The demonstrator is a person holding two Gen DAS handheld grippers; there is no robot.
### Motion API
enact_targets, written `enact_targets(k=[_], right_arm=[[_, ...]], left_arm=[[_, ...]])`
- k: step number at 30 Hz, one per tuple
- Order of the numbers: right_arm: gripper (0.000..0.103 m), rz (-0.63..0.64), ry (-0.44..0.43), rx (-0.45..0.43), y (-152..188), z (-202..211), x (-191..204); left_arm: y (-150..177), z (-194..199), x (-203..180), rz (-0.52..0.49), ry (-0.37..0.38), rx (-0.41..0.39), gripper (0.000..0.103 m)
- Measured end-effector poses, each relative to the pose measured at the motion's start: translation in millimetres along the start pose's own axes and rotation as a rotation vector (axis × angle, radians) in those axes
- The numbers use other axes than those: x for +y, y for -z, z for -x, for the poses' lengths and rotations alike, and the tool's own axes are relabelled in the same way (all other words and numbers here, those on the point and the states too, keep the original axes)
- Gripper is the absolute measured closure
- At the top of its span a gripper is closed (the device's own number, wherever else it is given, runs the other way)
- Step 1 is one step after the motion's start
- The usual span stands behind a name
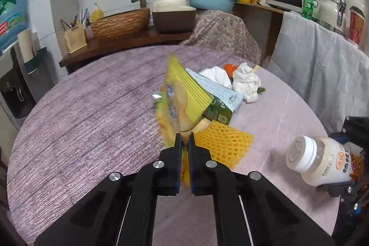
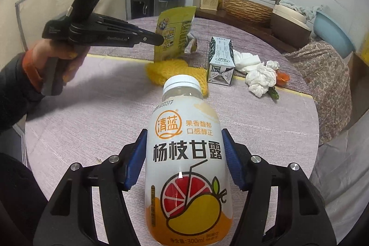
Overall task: Collect trash
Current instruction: 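Carry the chip bag and juice bottle over the black bin with both tools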
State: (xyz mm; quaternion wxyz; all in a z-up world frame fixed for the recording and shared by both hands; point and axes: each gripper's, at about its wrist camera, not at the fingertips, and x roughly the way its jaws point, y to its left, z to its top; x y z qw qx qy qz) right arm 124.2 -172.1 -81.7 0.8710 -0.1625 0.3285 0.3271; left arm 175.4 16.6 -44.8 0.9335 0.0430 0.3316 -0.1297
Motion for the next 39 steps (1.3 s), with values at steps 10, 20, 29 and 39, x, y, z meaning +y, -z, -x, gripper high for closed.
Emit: enact_targets(k=[10,20,29,39], right_arm=[[0.040,-0.156,0.027,-0.160,18,36,-12],[0.040,-0.394,0.285,-0.212,83,98,-76],[0.040,-0.703,0.522,0.013,195,84,-172],[0.040,-0.830,0.601,0.093,255,62,-201]], left_arm=[[-30,58,-20,0.032,0.083,-0.163,0.099],[-50,24,-160,-0.111,0.373,-0.109,0.099],[-44,-31,-282,-0.212,0.519,0.053,0.099],[-5,-130,-369,-0.232,0.520,0.353,0.099]])
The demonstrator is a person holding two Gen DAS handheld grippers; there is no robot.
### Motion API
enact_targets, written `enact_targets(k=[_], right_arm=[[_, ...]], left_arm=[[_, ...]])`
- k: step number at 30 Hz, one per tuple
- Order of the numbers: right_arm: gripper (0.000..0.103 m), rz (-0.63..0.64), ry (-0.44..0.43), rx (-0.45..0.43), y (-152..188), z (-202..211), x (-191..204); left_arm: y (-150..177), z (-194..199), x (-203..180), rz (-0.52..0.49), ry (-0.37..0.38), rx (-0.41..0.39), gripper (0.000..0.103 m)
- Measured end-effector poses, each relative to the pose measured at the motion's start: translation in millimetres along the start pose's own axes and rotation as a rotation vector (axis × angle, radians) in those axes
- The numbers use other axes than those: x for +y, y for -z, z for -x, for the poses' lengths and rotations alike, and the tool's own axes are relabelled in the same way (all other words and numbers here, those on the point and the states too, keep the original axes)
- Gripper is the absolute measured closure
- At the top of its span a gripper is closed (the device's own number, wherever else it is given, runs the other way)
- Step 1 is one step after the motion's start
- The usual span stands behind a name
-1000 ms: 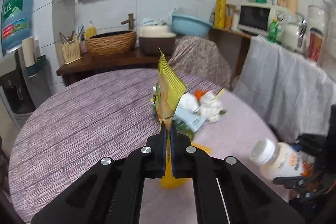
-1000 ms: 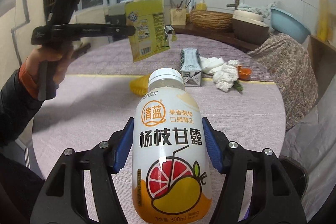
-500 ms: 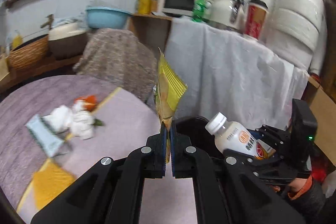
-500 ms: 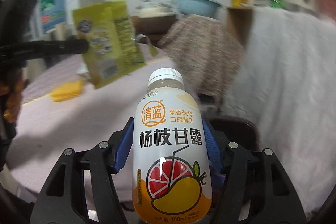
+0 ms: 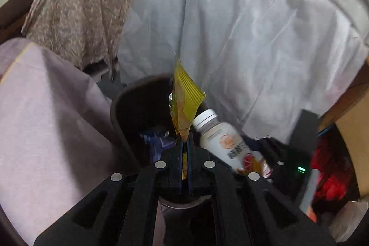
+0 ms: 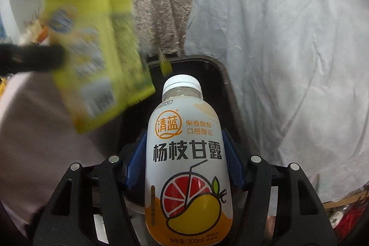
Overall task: Collect trash
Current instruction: 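Carry the chip bag and juice bottle over the black bin with both tools, then open the right tool to drop the juice bottle while the left tool drops the chip bag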
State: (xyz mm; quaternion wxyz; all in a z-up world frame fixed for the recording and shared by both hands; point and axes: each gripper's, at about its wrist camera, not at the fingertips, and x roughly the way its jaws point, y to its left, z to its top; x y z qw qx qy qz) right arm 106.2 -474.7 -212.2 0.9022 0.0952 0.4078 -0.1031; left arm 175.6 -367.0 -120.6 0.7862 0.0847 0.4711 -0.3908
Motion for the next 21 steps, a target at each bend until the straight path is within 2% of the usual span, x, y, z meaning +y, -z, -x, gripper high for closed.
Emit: enact_targets(k=[2,3,5,6,7,12,15,16,18,21], right_arm=[[0.040,-0.015,0.006,-0.001,3,0,-6],[0.040,-0.024,0.008,0.000,4,0,-11],[0.040,-0.025,0.014,0.010,4,-4,-12],[0.040,-0.015,0.013,0.015,4,-8,-12],[0.040,-0.009,0.012,0.019,0,-12,-10],[0.040,-0.011,-0.023,0.096,-9,-50,-2],[0.040,0.009,-0.025,0.169,-10,-74,6],[0.040,0.015,-0.020,0.188,-12,-82,8],[0.040,0.031,0.008,0.232,-14,-99,14],[0.038,0.036,0.027,0.250,-16,-111,19]], left_arm=[[0,-20,6,0.034,-0.024,0.048,0.098],[1,-26,9,0.046,-0.027,0.067,0.093],[-1,-36,10,0.055,-0.018,0.104,0.071],[-1,-36,11,0.056,-0.024,0.102,0.050],[0,-32,12,0.054,-0.039,0.082,0.041],[3,-9,11,0.048,-0.055,-0.015,0.038],[-7,9,9,0.041,-0.044,-0.068,0.029],[-8,16,8,0.033,-0.049,-0.096,0.025],[-8,31,5,0.021,-0.056,-0.137,0.023],[-11,38,1,0.009,-0.062,-0.153,0.022]])
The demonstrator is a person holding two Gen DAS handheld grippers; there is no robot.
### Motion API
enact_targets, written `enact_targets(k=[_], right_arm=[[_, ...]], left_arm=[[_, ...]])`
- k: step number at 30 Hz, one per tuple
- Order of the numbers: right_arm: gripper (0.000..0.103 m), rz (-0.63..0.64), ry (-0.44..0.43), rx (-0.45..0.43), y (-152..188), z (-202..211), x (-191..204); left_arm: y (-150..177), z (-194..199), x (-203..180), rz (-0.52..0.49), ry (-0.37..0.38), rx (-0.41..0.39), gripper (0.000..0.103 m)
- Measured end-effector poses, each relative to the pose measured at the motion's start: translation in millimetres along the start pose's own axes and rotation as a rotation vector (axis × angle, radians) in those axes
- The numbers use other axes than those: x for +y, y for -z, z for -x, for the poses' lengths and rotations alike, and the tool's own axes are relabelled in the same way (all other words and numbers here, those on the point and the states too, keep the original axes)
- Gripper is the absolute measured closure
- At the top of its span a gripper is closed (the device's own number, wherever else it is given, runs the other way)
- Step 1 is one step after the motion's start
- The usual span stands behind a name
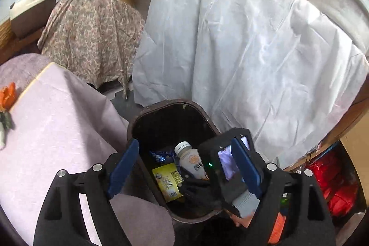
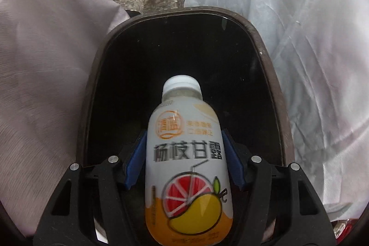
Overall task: Collect trash
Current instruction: 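Open the right tool to drop the juice bottle while the left tool drops the chip bag, then grasp the yellow mesh net with the left tool while the right tool grasps the green milk carton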
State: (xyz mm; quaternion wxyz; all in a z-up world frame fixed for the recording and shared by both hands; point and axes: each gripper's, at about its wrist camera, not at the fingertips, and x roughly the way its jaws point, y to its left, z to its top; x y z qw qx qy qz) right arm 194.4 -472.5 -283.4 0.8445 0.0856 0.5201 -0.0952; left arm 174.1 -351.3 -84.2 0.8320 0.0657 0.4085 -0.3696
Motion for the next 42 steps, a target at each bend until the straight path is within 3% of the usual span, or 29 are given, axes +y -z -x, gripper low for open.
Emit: enact_targets(k=[3,8,16,23,31,35,42], right_arm=[[0.027,-0.005,0.024,-0.018,-3,6,3],[0.027,-0.043,0.001,-0.101,8,40,5],[0.026,-0.059,-0.042,-0.241,31,111,24],[0.026,-0.015,-0.108,-0.325,29,155,59],[0.026,0.059,-0.175,-0.360,32,187,105],[0.026,0.084,-0.228,-0.368,33,199,125],[0.026,0.159,-0.330,-0.367,25,217,169]], left_arm=[[2,11,1,0.000,-0.003,-0.014,0.022],[4,31,11,0.027,0.008,-0.016,0.022],[36,85,30,-0.029,-0.032,-0.059,0.015],[78,140,82,-0.023,-0.145,-0.108,0.013],[122,184,171,0.018,-0.383,-0.085,0.013],[127,189,210,0.050,-0.425,-0.056,0.020],[125,164,230,-0.020,-0.447,0.026,0.039]])
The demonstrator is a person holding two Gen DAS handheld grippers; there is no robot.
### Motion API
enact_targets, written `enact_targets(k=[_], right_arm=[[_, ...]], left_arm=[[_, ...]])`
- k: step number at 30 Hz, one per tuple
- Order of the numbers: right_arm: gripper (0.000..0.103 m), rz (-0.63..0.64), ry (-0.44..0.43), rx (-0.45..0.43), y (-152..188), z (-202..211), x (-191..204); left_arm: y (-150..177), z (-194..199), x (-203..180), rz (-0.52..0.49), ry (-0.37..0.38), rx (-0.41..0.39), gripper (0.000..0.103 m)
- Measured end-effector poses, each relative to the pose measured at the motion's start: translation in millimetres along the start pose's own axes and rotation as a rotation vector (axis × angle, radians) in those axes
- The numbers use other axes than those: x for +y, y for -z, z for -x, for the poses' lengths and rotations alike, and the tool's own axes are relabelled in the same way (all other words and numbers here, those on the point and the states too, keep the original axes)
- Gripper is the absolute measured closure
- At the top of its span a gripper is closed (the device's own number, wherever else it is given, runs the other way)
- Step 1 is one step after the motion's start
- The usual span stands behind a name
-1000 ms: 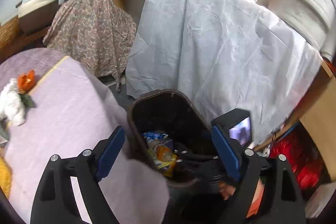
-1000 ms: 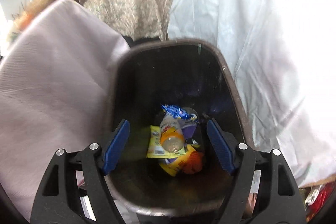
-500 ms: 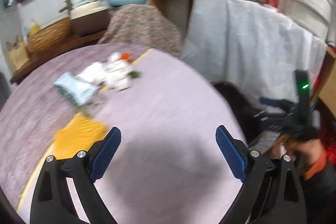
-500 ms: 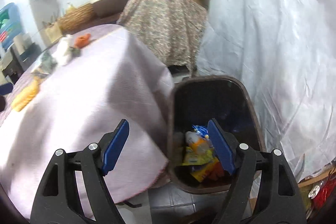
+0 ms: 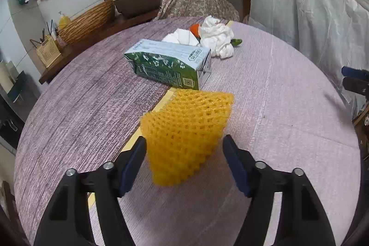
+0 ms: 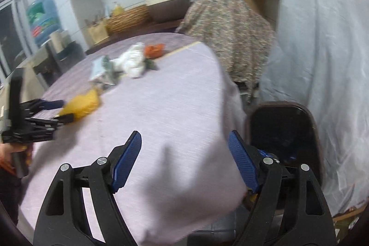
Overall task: Collect trash
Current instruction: 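Grasp the yellow mesh net with the left tool while the right tool grasps the green milk carton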
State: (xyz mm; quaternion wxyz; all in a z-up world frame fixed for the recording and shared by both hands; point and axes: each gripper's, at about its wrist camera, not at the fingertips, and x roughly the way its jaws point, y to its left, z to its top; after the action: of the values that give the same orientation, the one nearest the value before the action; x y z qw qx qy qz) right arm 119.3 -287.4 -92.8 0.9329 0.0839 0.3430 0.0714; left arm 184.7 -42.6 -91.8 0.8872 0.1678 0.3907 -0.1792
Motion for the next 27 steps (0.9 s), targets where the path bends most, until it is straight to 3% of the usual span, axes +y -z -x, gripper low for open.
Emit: enact_targets(k=[3,5,7,9,17,21,25,27], right_arm=[[0.026,0.048,-0.025,-0.001,-8,-1,20],[0.026,0.074,-0.046,-0.005,-14,-3,32],[0.026,0.091,-0.082,-0.003,-22,-9,44],[0.026,0.102,-0.117,-0.001,-30,-16,56],[0.026,0.270,-0.188,0.026,-73,-58,136],[0.028,0.394,-0.154,0.068,-87,-98,180],[0.033,0.495,-0.071,0.108,-91,-137,204],[0.044,0.521,-0.058,0.140,-90,-153,208]], left_arm=[[3,-4,0,-0.013,-0.022,0.002,0.044],[5,0,-1,-0.021,-0.035,-0.010,0.055],[6,3,1,-0.014,-0.036,-0.020,0.073],[6,7,6,0.014,-0.033,-0.029,0.079],[15,32,62,0.248,-0.008,-0.137,0.082],[23,39,89,0.360,-0.021,-0.173,0.082],[25,40,90,0.378,-0.017,-0.174,0.082],[25,39,86,0.370,-0.013,-0.174,0.082]])
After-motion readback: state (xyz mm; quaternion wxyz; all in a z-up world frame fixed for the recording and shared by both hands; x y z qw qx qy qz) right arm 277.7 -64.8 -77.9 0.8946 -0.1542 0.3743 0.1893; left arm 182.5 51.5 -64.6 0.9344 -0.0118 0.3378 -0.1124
